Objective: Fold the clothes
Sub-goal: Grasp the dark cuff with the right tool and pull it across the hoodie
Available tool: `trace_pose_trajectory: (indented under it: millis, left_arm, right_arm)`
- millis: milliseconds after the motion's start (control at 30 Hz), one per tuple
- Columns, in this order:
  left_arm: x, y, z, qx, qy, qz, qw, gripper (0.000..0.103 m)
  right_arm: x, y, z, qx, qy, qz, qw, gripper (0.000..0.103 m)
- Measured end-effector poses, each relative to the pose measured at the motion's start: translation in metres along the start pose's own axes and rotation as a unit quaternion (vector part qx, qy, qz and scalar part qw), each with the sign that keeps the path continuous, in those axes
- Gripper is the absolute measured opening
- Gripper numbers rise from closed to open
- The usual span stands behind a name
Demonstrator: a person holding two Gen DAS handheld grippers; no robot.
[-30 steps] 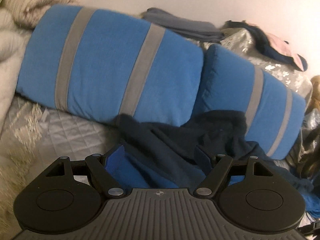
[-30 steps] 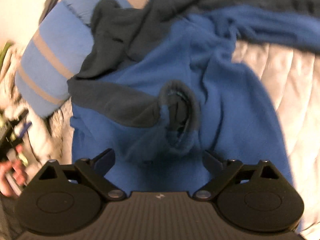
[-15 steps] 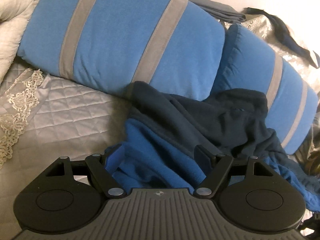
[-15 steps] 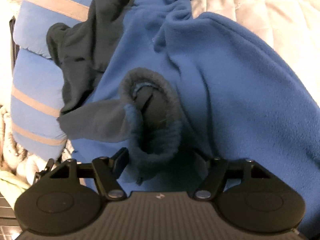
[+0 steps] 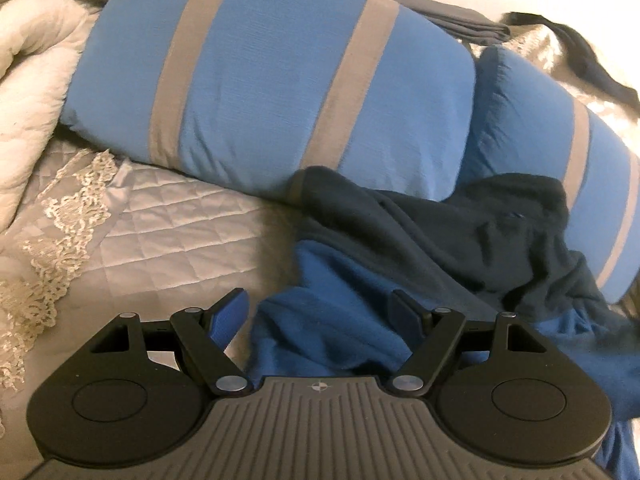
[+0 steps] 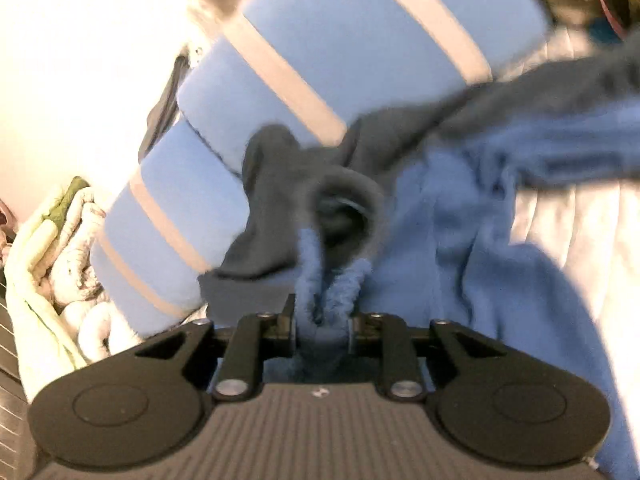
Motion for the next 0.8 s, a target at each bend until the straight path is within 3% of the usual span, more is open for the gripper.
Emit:
trace_pose_trajectory:
  millis: [200, 233, 367, 433, 500, 700, 800]
  left_arm:
    - [-0.008, 0.013, -0.012, 0.016, 0.027, 0.011, 0.9994, 0.076]
    - [-0.009, 0.015, -0.014, 0.019, 0.030, 0.013, 0.9993, 0.076]
    - [-0.008, 0.013, -0.011, 0.020, 0.030, 0.013, 0.9993, 0.076]
    - [-0.009, 0.011, -0.010, 0.019, 0.028, 0.008, 0.9994, 0.076]
    - [-0.010, 0.010, -0.011, 0.021, 0.027, 0.003, 0.9994, 0.076]
    - [-0.010, 0.008, -0.012, 0.013, 0.027, 0.004, 0.9995, 0.076]
    - [-0.009, 0.007, -0.011, 0.015, 0.018, -0.003, 0.9997, 0.076]
  right_arm:
    - [0.003, -0.017, 0.004, -0.071, -0.002, 0.023, 0.997, 0.022]
    - [0.004, -0.020, 0.005, -0.082, -0.002, 0.027, 0.996, 0.028]
    - [0.006, -0.031, 0.010, -0.128, -0.004, 0.044, 0.991, 0.079]
    - [0.008, -0.036, 0.012, -0.151, -0.005, 0.052, 0.987, 0.087]
    - [0.009, -0.041, 0.015, -0.174, -0.005, 0.060, 0.983, 0.087]
    - [0.035, -0.078, -0.016, -0.176, 0.003, 0.044, 0.983, 0.083]
    - [0.049, -0.096, -0.031, -0.176, 0.008, 0.036, 0.984, 0.073]
Point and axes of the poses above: each gripper's, at about its wrist camera, not at the fingertips, and z roughly against the way its jaws point, y to its left, x to its top, the point moved 9 cm from there along -z, roughly the way its jaws point, and after that the axes turned 10 degrees about x, right-handed, at the moved point
